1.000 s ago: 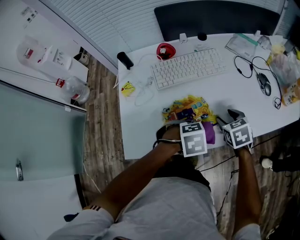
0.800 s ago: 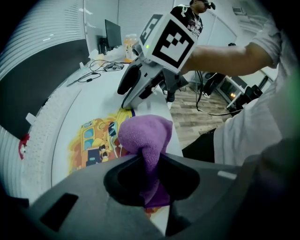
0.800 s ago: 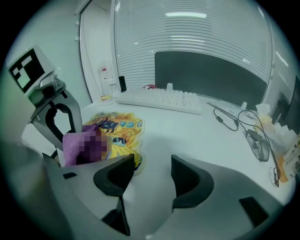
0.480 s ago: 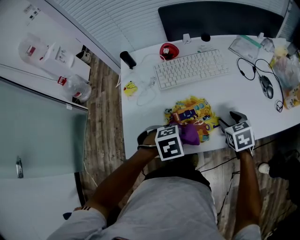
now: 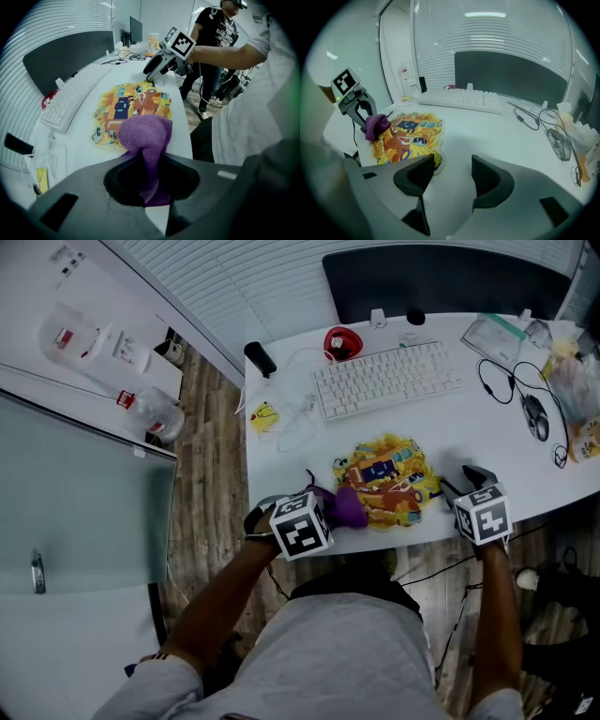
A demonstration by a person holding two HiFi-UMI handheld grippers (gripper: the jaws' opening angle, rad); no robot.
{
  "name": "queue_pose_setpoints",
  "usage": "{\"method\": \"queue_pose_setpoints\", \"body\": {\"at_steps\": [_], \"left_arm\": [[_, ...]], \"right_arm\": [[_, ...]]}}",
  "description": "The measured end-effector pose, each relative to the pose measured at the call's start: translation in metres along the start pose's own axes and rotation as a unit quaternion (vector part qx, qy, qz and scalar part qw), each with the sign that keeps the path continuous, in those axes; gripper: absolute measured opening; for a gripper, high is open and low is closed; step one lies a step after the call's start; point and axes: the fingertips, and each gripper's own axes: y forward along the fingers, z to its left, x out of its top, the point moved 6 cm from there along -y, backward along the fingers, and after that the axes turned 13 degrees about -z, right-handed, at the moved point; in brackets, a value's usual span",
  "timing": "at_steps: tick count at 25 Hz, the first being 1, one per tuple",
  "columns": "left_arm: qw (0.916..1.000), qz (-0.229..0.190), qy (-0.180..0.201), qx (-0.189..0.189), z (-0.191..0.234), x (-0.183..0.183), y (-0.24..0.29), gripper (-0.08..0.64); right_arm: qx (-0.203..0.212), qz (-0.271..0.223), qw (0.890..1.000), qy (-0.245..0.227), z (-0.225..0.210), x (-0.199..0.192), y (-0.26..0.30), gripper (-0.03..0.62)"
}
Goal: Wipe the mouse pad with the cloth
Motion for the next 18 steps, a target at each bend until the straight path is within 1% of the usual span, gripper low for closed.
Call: {"method": "queue_pose_setpoints", "body": {"at_steps": [4, 8, 14, 18], "left_arm": [[0.9999, -0.002, -0.012, 0.006, 0.002, -0.012, -0.003, 0.083], [0.9996, -0.017, -0.021, 0.005, 0.0, -0.012, -0.01, 0.084], [0.997, -0.069, -0.035, 0.008, 0.003, 0.003, -0.024, 0.083], [0.9923, -0.115, -0.045, 0.01, 0.005, 0.017, -0.037, 0.083]], "right_arm": [[-0.002, 0.001, 1.0, 0.0, 0.0, 0.0, 0.001, 0.218], [-0.007, 0.004, 1.0, -0.008, 0.001, 0.001, 0.0, 0.218], [-0.016, -0.006, 1.0, -0.013, 0.003, 0.006, -0.01, 0.218], [-0.016, -0.028, 0.999, -0.011, 0.006, 0.018, -0.022, 0.216]]}}
